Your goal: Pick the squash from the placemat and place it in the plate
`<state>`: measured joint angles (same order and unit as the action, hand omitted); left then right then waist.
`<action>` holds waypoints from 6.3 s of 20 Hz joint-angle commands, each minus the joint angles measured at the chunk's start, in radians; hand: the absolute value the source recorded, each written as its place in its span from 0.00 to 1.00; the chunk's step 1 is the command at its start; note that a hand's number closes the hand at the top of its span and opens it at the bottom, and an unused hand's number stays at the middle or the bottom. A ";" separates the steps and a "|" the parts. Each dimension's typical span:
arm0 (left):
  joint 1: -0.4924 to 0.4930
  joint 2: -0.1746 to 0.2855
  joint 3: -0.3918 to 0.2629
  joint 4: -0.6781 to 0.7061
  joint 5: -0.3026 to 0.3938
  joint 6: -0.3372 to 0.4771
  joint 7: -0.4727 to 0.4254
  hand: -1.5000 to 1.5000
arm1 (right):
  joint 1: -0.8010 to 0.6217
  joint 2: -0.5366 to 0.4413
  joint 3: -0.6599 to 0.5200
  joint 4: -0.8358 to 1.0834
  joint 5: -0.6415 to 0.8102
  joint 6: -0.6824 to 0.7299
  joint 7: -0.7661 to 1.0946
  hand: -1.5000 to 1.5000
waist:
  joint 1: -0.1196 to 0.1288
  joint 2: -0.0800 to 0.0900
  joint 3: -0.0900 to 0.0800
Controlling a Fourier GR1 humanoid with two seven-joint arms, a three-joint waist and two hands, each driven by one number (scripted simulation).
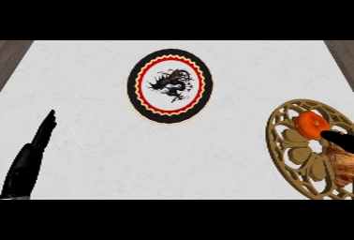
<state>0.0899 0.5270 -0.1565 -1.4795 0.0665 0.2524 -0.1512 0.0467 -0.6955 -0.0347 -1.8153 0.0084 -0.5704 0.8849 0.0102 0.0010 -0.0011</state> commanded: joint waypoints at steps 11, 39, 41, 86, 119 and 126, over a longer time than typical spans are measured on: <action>0.019 -0.057 0.058 -0.009 -0.050 -0.057 0.012 0.50 | -0.202 0.073 0.021 0.349 -0.033 0.311 -0.076 0.00 | -0.002 0.000 0.001; 0.003 -0.200 0.211 -0.047 -0.201 -0.202 0.056 0.50 | -0.241 0.315 -0.129 0.621 0.144 0.399 -0.409 1.00 | -0.006 -0.001 0.001; -0.024 -0.221 0.216 0.022 -0.238 -0.190 0.003 0.50 | -0.270 0.293 -0.120 0.566 0.151 0.442 -0.324 1.00 | -0.009 -0.001 0.001; 0.000 -0.241 0.281 -0.027 -0.238 -0.247 0.023 0.50 | -1.006 0.457 0.201 0.632 0.567 0.574 -0.683 1.00 | 0.005 0.000 0.001; -0.061 -0.255 0.247 0.016 -0.293 -0.277 -0.003 0.50 | -1.221 0.696 0.206 1.384 0.197 0.098 -0.864 0.00 | 0.064 0.015 0.002; -0.014 -0.253 0.276 -0.003 -0.292 -0.257 -0.017 0.50 | -1.224 0.623 0.026 1.409 0.104 0.060 -0.936 0.00 | 0.026 0.010 0.002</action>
<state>0.0373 0.2655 0.1035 -1.4765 -0.2267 -0.0071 -0.1353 -1.1724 -0.0186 0.0733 -0.4049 0.1716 -0.5167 -0.0159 0.0496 0.0141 0.0004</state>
